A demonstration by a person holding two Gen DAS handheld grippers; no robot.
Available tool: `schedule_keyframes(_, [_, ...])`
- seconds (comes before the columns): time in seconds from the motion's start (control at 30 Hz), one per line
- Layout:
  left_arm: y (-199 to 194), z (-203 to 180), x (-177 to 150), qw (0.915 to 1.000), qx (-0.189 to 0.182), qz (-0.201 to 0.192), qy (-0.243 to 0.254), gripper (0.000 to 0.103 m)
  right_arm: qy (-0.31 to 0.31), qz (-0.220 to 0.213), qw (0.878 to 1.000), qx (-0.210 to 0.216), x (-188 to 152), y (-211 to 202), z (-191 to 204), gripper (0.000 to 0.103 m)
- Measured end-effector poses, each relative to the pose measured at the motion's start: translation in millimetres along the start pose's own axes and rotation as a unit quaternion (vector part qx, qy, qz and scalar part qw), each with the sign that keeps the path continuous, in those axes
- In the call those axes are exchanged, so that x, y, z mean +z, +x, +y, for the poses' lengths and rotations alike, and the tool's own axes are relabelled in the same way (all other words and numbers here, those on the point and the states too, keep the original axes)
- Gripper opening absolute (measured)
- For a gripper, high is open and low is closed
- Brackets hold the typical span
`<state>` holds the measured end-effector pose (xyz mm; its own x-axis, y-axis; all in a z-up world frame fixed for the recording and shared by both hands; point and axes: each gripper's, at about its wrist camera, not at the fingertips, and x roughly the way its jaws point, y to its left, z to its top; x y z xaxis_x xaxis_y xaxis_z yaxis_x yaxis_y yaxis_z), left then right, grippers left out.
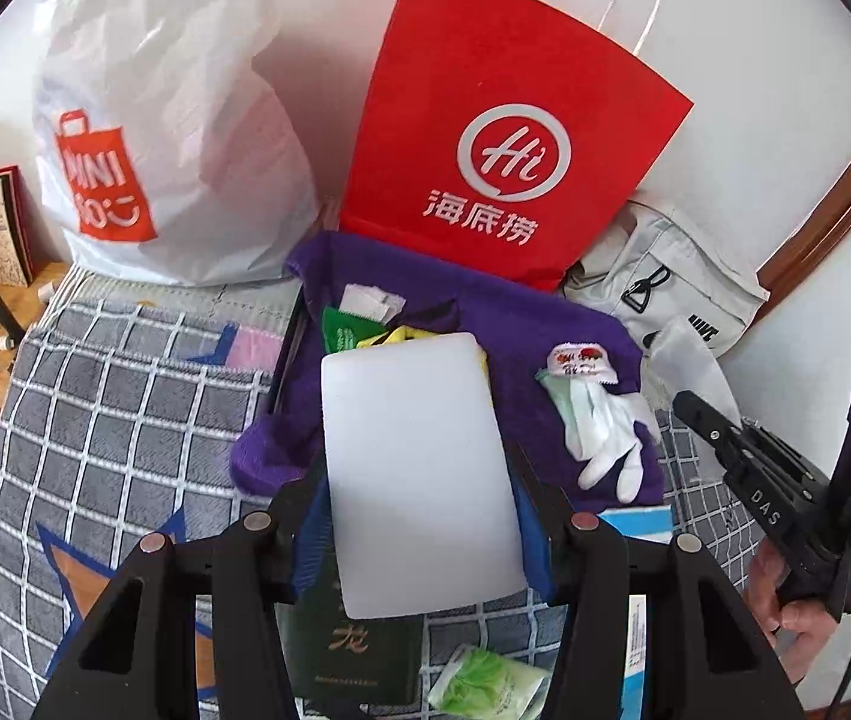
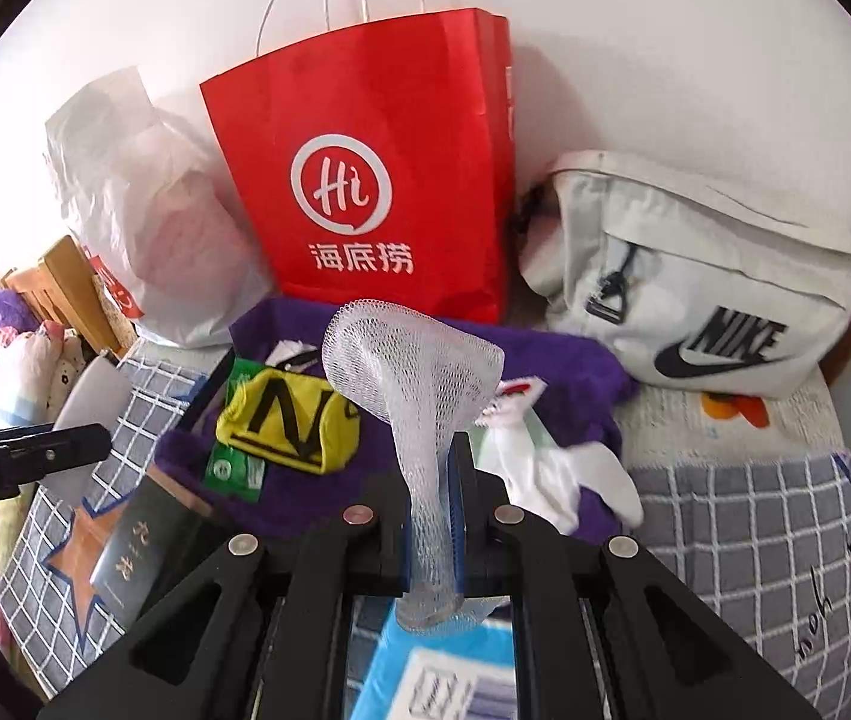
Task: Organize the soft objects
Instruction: 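Carry the sponge and the mesh bag over the purple towel with both grippers, then lower the sponge onto the towel and open the left gripper while the right gripper releases the mesh bag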
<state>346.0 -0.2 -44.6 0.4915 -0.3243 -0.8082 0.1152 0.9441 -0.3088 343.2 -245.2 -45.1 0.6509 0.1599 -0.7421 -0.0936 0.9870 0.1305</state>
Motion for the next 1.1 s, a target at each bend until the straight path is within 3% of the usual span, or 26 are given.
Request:
schedule_keyframes(0.17, [7.0, -13.0, 19.4, 0.9998, -0.004, -0.011, 0.018, 0.051, 0.009, -0.008, 1.000, -0.002, 9.5, 9.6, -6.1, 0.010])
schedule_keyframes(0.33, [29.6, -18.3, 29.2, 0.9997, -0.007, 0.002, 0.024, 0.051, 0.015, -0.007, 1.000, -0.003, 8.3, 24.9, -16.7, 0.010])
schedule_keyframes(0.5, [51.2, -17.2, 32.4, 0.9996, -0.010, 0.011, 0.022, 0.052, 0.009, 0.018, 1.000, -0.002, 7.3, 43.5, -22.2, 0.010])
schedule_keyframes(0.73, [80.8, -9.2, 26.6, 0.9992, -0.013, 0.035, 0.017, 0.052, -0.038, 0.088, 0.995, 0.018, -5.0, 74.4, -14.2, 0.010])
schedule_keyframes(0.83, [88.4, -10.4, 25.9, 0.9986, -0.011, 0.046, 0.026, 0.052, -0.045, 0.114, 0.992, 0.008, -11.2, 89.0, -13.6, 0.010])
schedule_keyframes(1.1, [114.5, -15.0, 18.1, 0.9954, -0.004, 0.086, 0.041, 0.052, -0.054, 0.130, 0.990, 0.003, -14.7, 96.7, -8.9, 0.011])
